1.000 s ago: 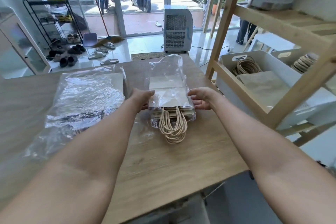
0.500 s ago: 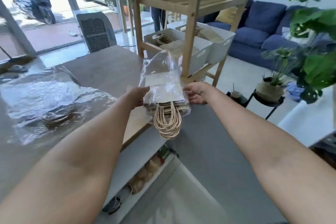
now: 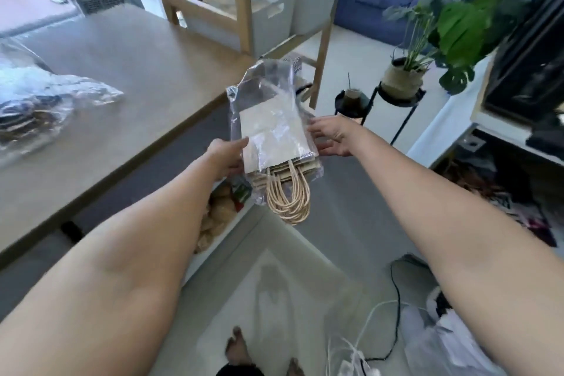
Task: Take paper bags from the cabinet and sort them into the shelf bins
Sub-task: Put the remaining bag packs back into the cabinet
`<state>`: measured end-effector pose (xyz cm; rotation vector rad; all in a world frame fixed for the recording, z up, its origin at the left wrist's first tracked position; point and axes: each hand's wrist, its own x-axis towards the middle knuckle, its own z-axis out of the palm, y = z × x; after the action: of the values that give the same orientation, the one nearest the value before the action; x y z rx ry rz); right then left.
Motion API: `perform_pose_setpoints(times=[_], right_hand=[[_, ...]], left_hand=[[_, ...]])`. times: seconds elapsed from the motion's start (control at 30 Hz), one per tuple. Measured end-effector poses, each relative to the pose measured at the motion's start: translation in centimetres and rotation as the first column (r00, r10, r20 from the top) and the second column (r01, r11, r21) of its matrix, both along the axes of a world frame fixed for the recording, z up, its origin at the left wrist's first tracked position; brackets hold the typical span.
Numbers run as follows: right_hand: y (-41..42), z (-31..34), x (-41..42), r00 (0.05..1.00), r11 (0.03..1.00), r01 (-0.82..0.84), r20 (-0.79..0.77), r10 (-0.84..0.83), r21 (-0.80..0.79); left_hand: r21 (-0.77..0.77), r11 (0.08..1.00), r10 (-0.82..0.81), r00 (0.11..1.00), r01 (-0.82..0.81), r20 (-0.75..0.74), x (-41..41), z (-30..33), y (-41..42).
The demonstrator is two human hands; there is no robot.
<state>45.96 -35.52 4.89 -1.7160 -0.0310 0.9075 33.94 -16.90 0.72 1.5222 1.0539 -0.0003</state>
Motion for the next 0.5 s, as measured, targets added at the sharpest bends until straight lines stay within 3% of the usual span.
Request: perform_pose_setpoints(times=[0.27,0.5], right_hand=[[1.3,-5.8,-2.4,0.994,0.988,-0.104,-0.039,0.1,-0.114],[7.0,-13.6,0.1,0.997,0.977,-0.064,-0.061,0.053,-0.203]], left_hand=[[-0.182,0.979,0.076,0.995,-0.087,-0.068,-4.2,-4.7,-0.9],[-0.293,0.94,0.137,0.98,-0.174,-0.145,-2.5,-10.0,2.0]])
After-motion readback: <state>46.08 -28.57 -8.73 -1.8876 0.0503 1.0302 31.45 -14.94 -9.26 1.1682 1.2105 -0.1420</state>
